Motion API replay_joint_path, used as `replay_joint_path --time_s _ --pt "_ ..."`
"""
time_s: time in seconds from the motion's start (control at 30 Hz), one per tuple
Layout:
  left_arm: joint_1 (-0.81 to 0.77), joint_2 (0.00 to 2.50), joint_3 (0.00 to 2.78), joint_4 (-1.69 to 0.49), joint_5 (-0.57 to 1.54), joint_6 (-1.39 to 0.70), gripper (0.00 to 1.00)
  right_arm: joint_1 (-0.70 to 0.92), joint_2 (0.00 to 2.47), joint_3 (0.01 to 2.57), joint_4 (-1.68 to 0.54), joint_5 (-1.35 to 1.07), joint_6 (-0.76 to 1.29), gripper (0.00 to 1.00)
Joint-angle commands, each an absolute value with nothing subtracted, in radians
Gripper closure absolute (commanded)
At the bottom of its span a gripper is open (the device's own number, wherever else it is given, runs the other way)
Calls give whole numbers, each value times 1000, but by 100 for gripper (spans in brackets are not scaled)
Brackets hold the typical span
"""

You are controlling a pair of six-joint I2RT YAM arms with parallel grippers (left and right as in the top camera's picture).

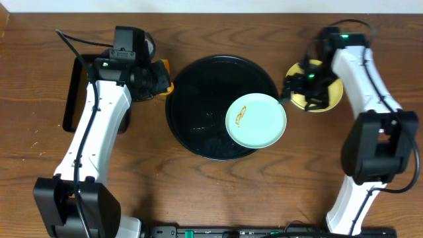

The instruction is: Clean dirty plates on tray and stack at the side

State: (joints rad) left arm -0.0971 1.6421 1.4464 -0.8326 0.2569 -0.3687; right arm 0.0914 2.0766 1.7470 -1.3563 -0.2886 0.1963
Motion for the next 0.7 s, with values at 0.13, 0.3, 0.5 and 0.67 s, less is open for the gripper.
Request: replay_joint_path --time_s 0.13,0.3,0.5,0.67 --pt "-96 1648 1443 -834 262 -359 92 269 2074 1747 -1456 66 586 1" --pt "-96 1648 1442 -834 262 -359 92 345 2074 1645 -1443 124 761 1" --pt "-96 1648 1428 -833 261 -355 92 374 2070 1540 -1319 85 818 8" --pt "-96 1648 1425 -822 261 -352 92 374 2070 1519 -1296 85 810 61"
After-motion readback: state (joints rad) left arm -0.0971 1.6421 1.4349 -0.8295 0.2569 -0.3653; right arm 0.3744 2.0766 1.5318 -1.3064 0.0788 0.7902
